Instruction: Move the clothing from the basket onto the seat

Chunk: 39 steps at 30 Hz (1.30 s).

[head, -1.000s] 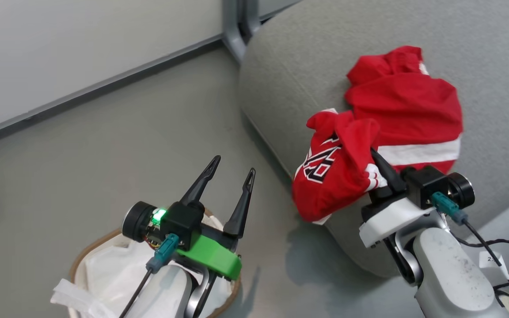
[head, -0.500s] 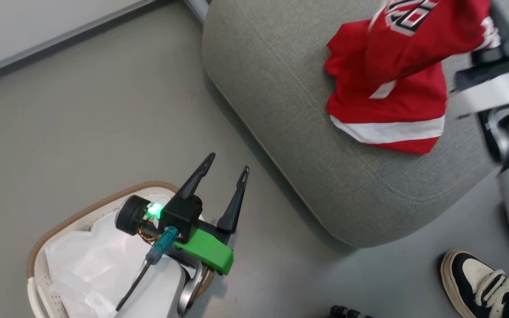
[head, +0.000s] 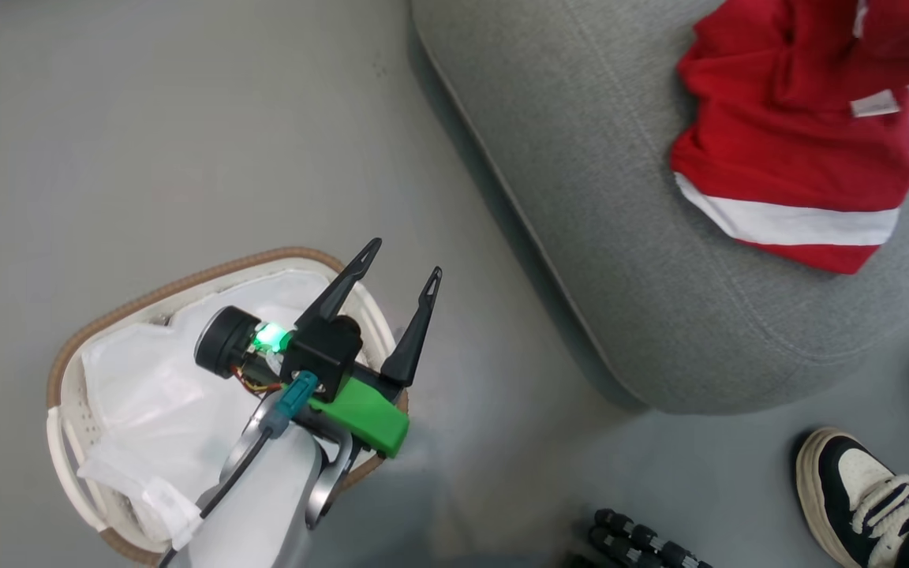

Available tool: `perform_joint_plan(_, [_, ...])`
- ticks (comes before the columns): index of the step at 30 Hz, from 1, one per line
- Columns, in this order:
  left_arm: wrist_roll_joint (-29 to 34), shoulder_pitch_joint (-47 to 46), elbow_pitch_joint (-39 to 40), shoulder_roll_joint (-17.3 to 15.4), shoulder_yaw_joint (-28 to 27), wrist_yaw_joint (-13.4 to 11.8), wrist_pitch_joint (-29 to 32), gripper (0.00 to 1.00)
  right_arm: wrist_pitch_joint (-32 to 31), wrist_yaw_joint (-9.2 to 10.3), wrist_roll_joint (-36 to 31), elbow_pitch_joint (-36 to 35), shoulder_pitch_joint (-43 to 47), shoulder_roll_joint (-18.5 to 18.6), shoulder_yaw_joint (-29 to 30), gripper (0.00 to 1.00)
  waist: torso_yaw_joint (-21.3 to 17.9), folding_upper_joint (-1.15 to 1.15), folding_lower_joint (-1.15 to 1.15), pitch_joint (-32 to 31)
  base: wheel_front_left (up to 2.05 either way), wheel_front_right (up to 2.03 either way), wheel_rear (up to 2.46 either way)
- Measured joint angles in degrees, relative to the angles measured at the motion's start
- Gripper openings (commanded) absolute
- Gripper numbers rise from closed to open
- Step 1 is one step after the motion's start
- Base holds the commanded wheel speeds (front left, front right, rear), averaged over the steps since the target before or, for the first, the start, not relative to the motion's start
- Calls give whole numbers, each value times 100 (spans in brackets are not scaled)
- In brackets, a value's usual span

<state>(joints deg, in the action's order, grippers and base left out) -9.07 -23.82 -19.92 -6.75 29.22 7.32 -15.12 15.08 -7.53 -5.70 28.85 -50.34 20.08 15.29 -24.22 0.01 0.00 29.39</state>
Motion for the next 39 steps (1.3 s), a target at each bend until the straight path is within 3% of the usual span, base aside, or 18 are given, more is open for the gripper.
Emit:
perform_joint_plan(7, [-57,-223,-109,-2,69,5,0,100,1,0,-569,795,23,-416,714,0,314,0,0,345,0,0,0])
perform_joint_plan(8, [-59,-233,-123,-1,70,5,0,100,0,0,-615,920,43,-479,744,22,347,0,0,371,0,0,0])
perform_joint_plan(9, [-78,-242,-141,1,69,5,0,100,0,0,-643,1057,79,-556,782,30,384,0,0,398,0,0,0])
perform_joint_plan(10, [-89,-243,-164,0,65,5,0,100,1,0,-655,1134,138,-632,822,87,416,0,0,419,0,0,0])
perform_joint_plan(11, [-89,-243,-197,-3,62,5,0,100,0,0,-693,1205,201,-678,833,100,442,0,0,427,0,0,0])
perform_joint_plan(23, [-87,-97,-345,52,-283,5,0,100,0,0,-430,901,1357,-1044,790,100,461,0,0,-5,0,0,0])
perform_joint_plan(29, [62,140,-316,89,-571,-23,0,100,0,0,-96,525,2007,-1198,404,100,490,0,0,-343,0,0,0])
perform_joint_plan(34, [165,388,-137,155,-943,-165,0,100,0,0,168,123,2285,-1216,-178,100,606,0,0,-609,0,0,0])
perform_joint_plan(39, [315,588,-10,207,-1336,-493,0,100,0,0,407,-255,2374,-1355,-733,100,877,0,0,-782,0,0,0])
